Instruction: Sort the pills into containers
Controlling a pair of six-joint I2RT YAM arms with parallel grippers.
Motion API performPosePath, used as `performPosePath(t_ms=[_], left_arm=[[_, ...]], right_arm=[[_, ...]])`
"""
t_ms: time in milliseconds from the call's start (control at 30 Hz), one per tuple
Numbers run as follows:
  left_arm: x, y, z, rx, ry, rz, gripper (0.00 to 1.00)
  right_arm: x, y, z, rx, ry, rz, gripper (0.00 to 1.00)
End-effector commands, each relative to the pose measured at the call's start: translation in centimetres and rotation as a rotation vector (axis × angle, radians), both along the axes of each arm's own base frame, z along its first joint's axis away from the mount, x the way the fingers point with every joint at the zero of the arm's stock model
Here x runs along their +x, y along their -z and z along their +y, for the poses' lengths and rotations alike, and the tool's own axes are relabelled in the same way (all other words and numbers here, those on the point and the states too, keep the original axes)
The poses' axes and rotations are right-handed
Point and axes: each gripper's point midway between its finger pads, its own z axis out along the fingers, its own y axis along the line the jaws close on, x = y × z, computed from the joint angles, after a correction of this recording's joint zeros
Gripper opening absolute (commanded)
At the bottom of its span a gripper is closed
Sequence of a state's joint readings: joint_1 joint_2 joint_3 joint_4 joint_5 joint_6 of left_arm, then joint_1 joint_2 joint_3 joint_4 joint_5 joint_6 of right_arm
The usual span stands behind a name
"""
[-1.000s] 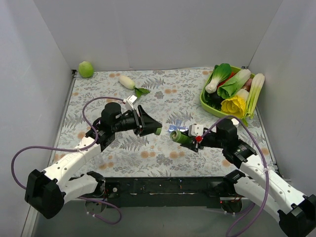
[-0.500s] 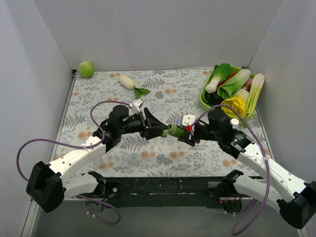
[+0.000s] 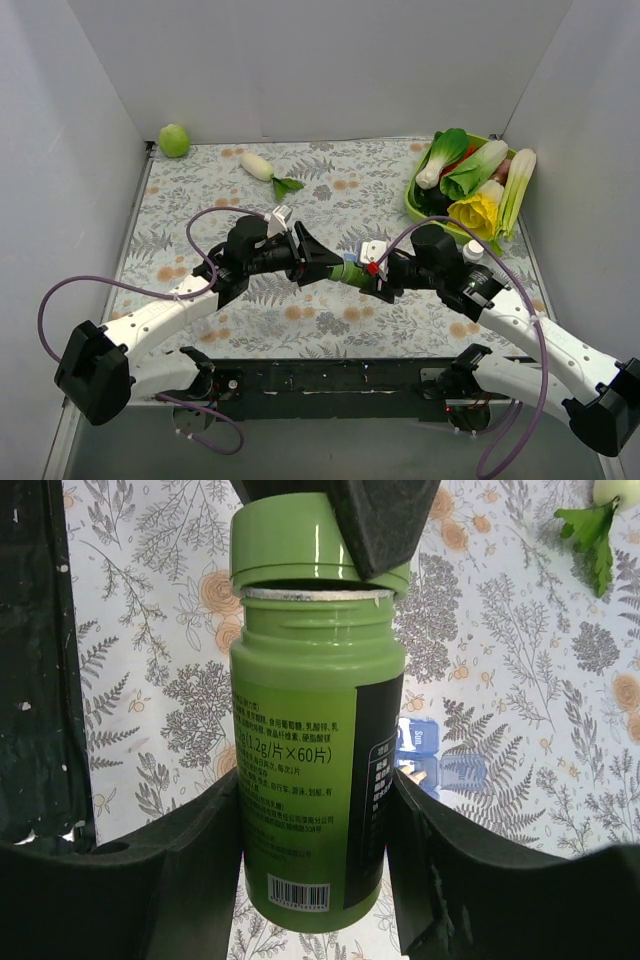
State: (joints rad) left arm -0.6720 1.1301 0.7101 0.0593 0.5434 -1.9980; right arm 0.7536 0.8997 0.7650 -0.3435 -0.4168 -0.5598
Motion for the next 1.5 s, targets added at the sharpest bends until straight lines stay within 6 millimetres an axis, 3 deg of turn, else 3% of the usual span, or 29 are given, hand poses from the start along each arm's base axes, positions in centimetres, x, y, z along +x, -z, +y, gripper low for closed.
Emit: performPosePath(t_ms=[0,167,333,600,1033,1233,1467], left_arm=[[-0.9,-2.0,-1.1,-0.044,0.034,0.061,0.15],[-1.7,-2.4,-1.5,-0.038,0.068,0.063,0.14],[-1.6,-0.4,-1.2,0.074,0.058,0.114,0.13],[-1.4,0.6,-1.7,0.163,0.096,0.139,0.1],[-0.8,-0.2,-0.9,0.264,0.059,0.097,0.08],[-0.9,-2.0,-0.3,0.247,0.063,-0.02,0.08],[-1.7,-2.1,0.7,0.253,0.083,-0.111,0.07]], right_arm=[[0.9,-3.2,1.2,0.045,-0.018,-0.082,0.01],[1.2,-3.4,1.4,0.024,-0.019,-0.092,0.01],[1.1,-4.1,1.6,0.015,-0.03,-0.117,0.01],[1.1,-4.7,1.8,-0.003,-0.029,-0.157,0.01],[-0.3,-6.1,2.8,0.055,-0.037,-0.017,0.01],[-1.4,-6.4,3.4,0.093,-0.057,0.08,0.01],[-2.1,-6.9,3.8,0.138,-0.07,0.181,0.01]])
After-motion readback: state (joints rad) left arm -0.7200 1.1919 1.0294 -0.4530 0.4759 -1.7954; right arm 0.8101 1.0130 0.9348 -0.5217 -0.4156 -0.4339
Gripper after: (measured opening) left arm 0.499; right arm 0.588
